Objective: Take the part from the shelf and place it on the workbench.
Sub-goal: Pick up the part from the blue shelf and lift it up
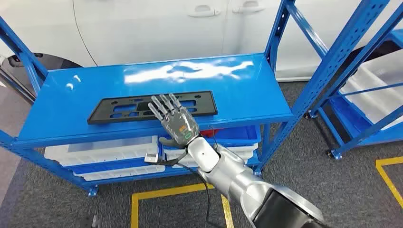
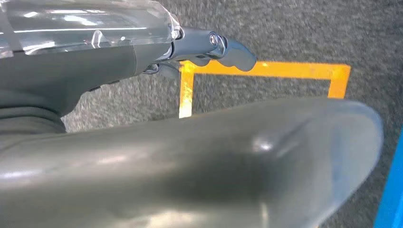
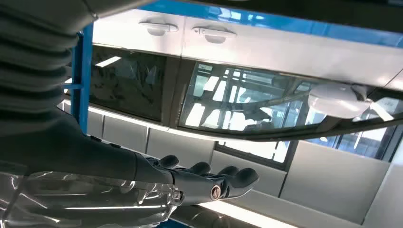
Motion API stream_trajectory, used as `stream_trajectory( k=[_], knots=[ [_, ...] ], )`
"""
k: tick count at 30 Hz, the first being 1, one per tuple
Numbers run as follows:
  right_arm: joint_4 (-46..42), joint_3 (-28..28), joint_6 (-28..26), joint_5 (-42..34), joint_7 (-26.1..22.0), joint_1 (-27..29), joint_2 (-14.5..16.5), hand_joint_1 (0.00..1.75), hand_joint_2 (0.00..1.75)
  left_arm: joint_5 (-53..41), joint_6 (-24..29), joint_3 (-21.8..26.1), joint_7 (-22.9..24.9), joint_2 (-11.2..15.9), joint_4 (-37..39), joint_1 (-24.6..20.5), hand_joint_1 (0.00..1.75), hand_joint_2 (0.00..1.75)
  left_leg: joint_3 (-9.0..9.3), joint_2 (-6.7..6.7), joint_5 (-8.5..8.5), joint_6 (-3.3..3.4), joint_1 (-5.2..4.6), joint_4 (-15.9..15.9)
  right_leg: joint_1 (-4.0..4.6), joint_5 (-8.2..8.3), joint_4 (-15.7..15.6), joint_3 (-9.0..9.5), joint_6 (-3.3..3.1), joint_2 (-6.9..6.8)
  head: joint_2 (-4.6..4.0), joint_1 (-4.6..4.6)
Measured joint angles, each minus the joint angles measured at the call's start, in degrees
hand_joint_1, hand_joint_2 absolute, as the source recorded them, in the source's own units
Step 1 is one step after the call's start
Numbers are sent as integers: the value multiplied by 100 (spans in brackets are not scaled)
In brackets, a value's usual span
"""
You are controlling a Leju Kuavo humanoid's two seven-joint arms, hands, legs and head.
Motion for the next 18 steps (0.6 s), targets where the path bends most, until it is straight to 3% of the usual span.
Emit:
stream_trajectory(
  k=[2, 3, 5, 6, 7, 8, 9, 10, 12, 13, 16, 18],
  knots=[
    [23, 0, 49, 1, -42, -10, -1, 0, 175, 0, -1, 1, -5, -8, 6, -9, 0, 0, 25, 9, 24, 34, 20, -32, -2, -102, 116, -42, 42, -8, 0, 1],
    [45, 0, 97, 1, -80, -18, -2, 0, 175, 0, -2, 1, -10, -11, 9, -16, 0, 0, 41, 15, 39, 65, 36, -55, -10, -242, 333, -135, 79, -16, 0, 1],
    [89, 1, 195, 2, -144, -8, -4, 0, 175, 2, -2, 1, -19, -13, 13, -23, 0, 0, 52, 26, 37, 97, 34, -62, -52, -632, 1111, -494, 137, -31, 0, 1],
    [112, 2, 226, 2, -162, 9, -8, 0, 175, 2, -2, 2, -21, -13, 14, -21, 0, 0, 52, 28, 31, 104, 32, -59, -76, -764, 1479, -669, 157, -36, 0, 1],
    [134, 4, 254, 3, -172, 25, -13, 0, 175, 1, -3, 2, -21, -13, 14, -17, 0, 0, 54, 29, 25, 106, 30, -56, -97, -796, 1676, -765, 173, -40, 0, 1],
    [153, 10, 274, 3, -172, 36, -16, 0, 175, 0, -8, 3, -21, -14, 14, -14, 0, 0, 60, 27, 17, 102, 31, -53, -115, -713, 1625, -737, 181, -47, 0, 1],
    [167, 20, 292, 3, -168, 40, -18, 0, 175, -2, -14, 3, -21, -15, 14, -13, 0, 0, 72, 23, 5, 93, 31, -48, -128, -544, 1348, -594, 179, -56, -1, 1],
    [177, 34, 307, 3, -157, 39, -18, 0, 175, -4, -21, 3, -21, -16, 14, -13, 0, 0, 88, 20, -12, 78, 31, -43, -136, -348, 924, -373, 164, -68, -1, 1],
    [186, 68, 329, 4, -113, 33, -14, 0, 175, -7, -38, 2, -17, -17, 15, -18, 0, 0, 102, 17, -50, 28, 11, -24, -117, -135, 225, -7, 127, -89, -1, 1],
    [192, 88, 344, 4, -84, 33, -12, 0, 175, -7, -45, 2, -13, -17, 16, -19, 0, 0, 104, 18, -67, -2, 4, -20, -103, -121, 69, 73, 106, -90, -1, 1],
    [217, 162, 384, 4, 4, 35, -1, 0, 175, -6, -62, 2, -1, -16, 16, -24, 0, 0, 122, 30, -115, -100, 17, -13, -98, -147, 9, 113, 32, -77, 0, 0],
    [226, 202, 385, 4, 45, 28, 27, 0, 175, -1, -69, 1, 3, -17, 17, -29, 0, 0, 19, 33, -291, -158, 29, 256, -129, -145, -41, 166, -27, -82, 0, 0]
  ],
)
